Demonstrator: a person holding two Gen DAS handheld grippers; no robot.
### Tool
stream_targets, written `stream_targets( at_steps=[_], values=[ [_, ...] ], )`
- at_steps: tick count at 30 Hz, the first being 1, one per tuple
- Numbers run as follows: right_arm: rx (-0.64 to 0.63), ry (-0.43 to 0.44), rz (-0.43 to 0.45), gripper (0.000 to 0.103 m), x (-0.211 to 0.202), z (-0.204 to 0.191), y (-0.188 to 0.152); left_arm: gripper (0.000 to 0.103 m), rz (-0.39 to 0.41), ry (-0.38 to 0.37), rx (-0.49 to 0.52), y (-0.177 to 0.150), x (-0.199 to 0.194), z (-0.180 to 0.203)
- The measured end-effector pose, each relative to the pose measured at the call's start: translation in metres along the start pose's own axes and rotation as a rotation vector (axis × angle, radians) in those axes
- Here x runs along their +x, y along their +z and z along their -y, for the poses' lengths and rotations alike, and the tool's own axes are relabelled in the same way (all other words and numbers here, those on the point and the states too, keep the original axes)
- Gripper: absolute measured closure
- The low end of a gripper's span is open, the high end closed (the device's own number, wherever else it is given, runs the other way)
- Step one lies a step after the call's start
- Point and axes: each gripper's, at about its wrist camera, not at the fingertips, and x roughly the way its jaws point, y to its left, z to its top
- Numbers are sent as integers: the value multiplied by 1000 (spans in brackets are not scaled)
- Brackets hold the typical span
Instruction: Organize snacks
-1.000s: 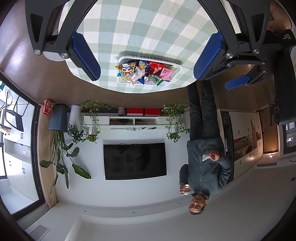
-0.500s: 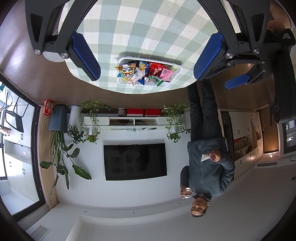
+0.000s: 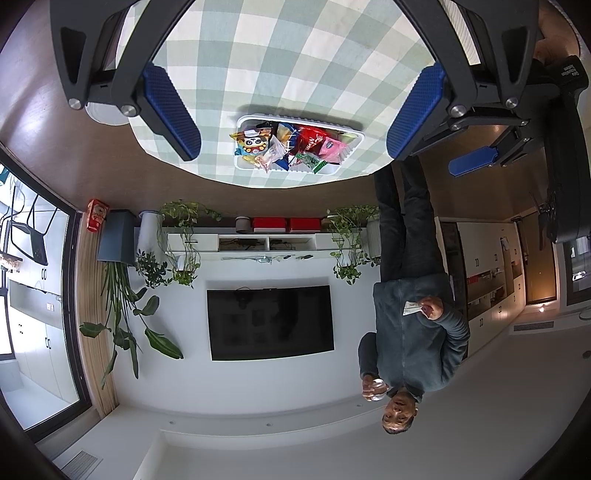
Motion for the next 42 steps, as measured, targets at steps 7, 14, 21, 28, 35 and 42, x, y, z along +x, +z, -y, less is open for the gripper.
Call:
stream_targets(
  at_steps=[7,14,21,28,35,42],
  values=[
    [1,0,0,0,0,0,0,8,-6,4,-5,-3,2,-2],
    [-8,6,-3,0,2,-7,-6,8,-10,12,-21,-8,0,-8],
    [-6,7,-4,0,1,-8,-9,8,-13,31,-22,-6,-3,-8],
    [-7,5,-3,0,0,-10,-9,8,-37,43,-32,-6,0,-6],
    [-4,7,-4,0,0,-10,-9,8,-30,82,-34,-4,3,-7],
    [-4,7,-4,0,0,-8,-8,1,0,101,-16,-4,-2,-4]
  ],
)
